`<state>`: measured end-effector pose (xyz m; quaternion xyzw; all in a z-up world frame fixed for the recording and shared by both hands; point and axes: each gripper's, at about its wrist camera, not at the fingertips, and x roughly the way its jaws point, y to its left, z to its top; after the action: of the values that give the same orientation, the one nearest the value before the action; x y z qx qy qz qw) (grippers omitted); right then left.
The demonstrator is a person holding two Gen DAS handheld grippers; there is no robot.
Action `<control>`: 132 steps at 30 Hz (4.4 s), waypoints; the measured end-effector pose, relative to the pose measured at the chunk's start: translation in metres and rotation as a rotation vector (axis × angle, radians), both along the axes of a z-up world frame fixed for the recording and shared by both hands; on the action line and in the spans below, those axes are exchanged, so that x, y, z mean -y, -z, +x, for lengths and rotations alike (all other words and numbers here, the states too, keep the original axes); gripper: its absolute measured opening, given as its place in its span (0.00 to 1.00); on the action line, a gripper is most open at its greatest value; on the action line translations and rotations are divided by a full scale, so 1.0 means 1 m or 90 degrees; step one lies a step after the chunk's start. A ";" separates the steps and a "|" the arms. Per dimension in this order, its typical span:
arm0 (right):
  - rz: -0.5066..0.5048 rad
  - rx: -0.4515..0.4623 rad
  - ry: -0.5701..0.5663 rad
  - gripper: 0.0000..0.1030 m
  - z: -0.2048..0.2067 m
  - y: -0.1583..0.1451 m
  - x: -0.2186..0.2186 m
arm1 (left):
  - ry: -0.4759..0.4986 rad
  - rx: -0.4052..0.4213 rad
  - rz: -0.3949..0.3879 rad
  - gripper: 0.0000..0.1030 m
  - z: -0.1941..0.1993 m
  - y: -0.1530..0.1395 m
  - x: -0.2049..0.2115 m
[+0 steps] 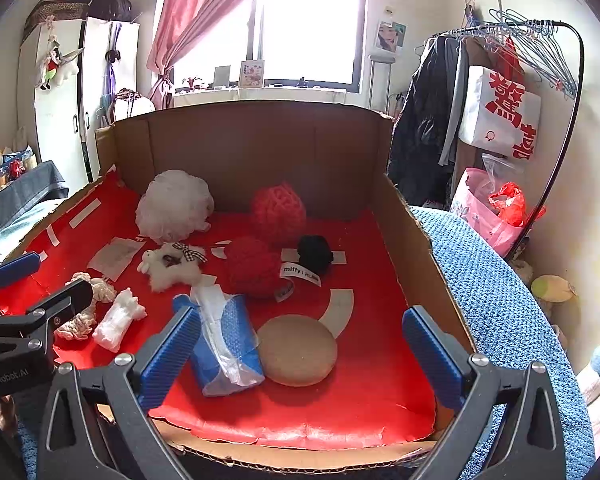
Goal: Organize soft objects
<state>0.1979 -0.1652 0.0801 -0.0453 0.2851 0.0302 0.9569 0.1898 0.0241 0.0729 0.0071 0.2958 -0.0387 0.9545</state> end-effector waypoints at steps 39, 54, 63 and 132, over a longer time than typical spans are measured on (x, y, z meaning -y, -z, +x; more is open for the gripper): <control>-0.002 0.000 0.002 1.00 0.000 0.000 0.001 | -0.002 0.000 0.001 0.95 0.000 0.000 0.000; -0.002 0.000 0.002 1.00 0.000 0.000 0.000 | -0.002 0.000 0.002 0.95 0.000 0.000 0.001; -0.003 -0.001 0.002 1.00 0.000 0.000 0.000 | -0.002 -0.001 0.002 0.95 0.000 -0.001 0.001; 0.001 -0.194 0.023 1.00 -0.102 0.041 0.028 | -0.026 -0.181 0.014 0.97 -0.097 0.042 0.009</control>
<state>0.0962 -0.1936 0.0393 -0.0341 0.4277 0.0198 0.9030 0.0931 0.0154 0.0305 0.0062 0.4282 -0.0162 0.9035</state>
